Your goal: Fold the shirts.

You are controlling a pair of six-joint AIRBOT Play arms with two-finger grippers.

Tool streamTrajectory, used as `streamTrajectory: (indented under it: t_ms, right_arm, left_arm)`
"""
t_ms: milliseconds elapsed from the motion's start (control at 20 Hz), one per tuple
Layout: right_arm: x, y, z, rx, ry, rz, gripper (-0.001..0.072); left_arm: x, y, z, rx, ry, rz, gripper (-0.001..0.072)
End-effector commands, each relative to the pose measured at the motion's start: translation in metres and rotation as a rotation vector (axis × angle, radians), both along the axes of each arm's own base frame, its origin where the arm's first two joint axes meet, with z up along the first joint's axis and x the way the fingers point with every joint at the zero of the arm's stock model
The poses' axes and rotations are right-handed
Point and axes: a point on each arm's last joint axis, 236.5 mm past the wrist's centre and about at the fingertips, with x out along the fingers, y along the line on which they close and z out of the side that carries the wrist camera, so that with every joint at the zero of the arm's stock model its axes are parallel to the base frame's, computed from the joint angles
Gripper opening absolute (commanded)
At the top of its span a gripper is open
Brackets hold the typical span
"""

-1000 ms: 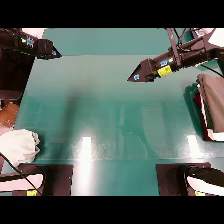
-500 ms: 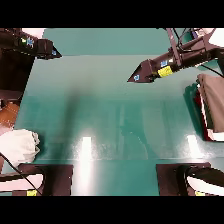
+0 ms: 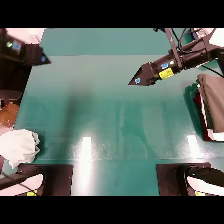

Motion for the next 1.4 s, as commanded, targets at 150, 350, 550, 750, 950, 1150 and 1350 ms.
streamTrajectory:
  t_ms: [150,350,550,750,950,1150,1350]
  right_arm:
    - [0.000,-0.001,0.000,-0.006,-0.072,0.059,0.0020]
    - [0.000,-0.001,0.000,-0.008,-0.088,0.074,0.0020]
    - [0.000,-0.001,0.000,-0.008,-0.087,0.074,0.0021]
    - [-0.001,-0.001,0.000,-0.009,-0.086,0.076,0.0021]
    - [-0.001,-0.001,0.000,-0.008,-0.085,0.076,0.0020]
    - [0.002,-0.004,0.004,-0.005,-0.094,0.066,0.0020]
    - [0.021,-0.027,0.048,0.012,-0.211,0.004,0.0020]
  left_arm:
    - [-0.114,0.110,-0.083,0.382,0.241,0.289,0.0229]
    - [-0.166,0.142,-0.167,0.515,0.463,0.398,0.0620]
    - [-0.187,0.154,-0.230,0.571,0.540,0.444,0.0621]
    - [-0.200,0.162,-0.256,0.605,0.561,0.469,0.0620]
    - [-0.202,0.163,-0.258,0.611,0.567,0.466,0.0223]
    - [-0.181,0.161,-0.233,0.583,0.501,0.488,0.0024]
    - [-0.097,0.111,-0.110,0.327,0.157,0.394,0.0024]
